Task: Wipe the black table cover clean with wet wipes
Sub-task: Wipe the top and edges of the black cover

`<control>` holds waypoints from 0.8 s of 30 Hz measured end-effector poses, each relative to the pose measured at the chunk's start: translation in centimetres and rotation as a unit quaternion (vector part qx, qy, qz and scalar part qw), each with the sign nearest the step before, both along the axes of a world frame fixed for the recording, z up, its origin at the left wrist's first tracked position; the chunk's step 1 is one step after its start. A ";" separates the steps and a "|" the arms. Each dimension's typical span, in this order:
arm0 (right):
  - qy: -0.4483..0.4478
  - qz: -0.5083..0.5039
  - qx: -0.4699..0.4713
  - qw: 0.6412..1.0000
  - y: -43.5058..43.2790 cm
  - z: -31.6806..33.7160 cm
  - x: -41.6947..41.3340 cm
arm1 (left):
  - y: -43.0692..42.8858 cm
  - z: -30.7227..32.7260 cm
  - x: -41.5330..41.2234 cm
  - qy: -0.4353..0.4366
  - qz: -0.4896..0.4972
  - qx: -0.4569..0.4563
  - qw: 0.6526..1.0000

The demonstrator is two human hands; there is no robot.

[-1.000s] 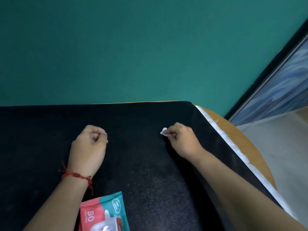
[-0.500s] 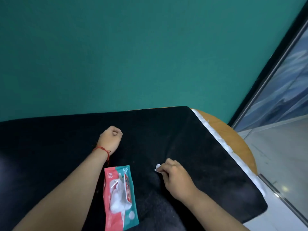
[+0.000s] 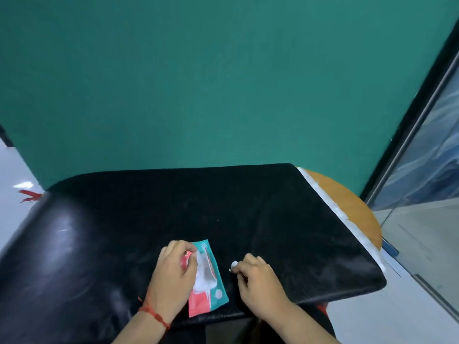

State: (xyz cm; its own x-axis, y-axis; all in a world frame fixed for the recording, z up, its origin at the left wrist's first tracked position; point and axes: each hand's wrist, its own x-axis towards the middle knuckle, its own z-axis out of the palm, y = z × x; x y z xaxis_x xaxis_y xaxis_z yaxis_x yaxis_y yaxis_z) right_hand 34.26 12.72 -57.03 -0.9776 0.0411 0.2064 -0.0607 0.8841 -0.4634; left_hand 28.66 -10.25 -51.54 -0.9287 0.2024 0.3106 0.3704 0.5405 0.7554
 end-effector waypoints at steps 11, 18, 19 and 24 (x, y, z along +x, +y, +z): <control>-0.031 0.043 0.013 0.998 -3.4 0.7 6.8 | -3.8 -3.2 9.5 -0.002 -0.068 -0.081 0.994; -0.057 0.041 0.047 0.996 -3.9 1.2 7.5 | -8.3 -4.0 9.0 0.006 -0.014 -0.224 0.974; -0.062 0.039 0.049 0.996 -4.0 1.5 7.5 | -8.8 -4.0 8.9 -0.007 -0.013 -0.238 0.971; -0.065 0.009 -0.025 0.998 -4.3 3.8 7.2 | -8.4 -3.0 8.6 -0.036 -0.035 -0.252 0.966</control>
State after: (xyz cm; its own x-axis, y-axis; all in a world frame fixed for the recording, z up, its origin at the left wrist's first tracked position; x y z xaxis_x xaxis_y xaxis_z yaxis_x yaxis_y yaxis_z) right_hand 41.51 8.38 -53.20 -0.9967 0.0301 0.0753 -0.0127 0.8591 -0.5116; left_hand 37.26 -18.65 -54.52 -0.9227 0.3745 0.0913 0.3759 0.8218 0.4283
